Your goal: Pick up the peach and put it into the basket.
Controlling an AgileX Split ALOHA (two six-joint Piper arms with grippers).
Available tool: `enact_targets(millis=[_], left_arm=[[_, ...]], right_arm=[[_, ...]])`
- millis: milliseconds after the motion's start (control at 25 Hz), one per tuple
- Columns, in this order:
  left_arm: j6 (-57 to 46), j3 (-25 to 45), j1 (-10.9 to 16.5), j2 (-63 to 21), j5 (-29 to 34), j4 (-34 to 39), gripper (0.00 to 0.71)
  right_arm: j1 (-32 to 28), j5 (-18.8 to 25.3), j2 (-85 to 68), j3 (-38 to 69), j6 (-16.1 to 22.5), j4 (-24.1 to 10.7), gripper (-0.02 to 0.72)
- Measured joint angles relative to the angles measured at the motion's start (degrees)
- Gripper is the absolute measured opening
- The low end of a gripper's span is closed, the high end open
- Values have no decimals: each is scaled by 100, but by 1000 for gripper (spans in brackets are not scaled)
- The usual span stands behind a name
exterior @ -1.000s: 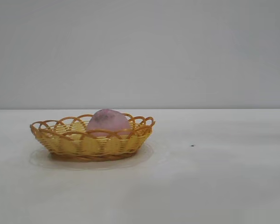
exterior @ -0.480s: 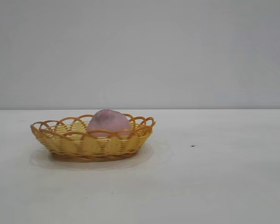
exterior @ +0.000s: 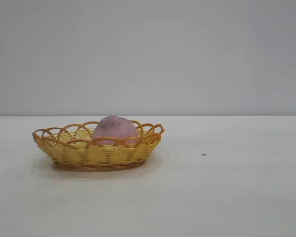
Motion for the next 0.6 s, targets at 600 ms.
enact_targets(millis=[600], left_arm=[[0,0,0,-4,0,0,320]], right_arm=[[0,122,-1452,0,-14,22,376]])
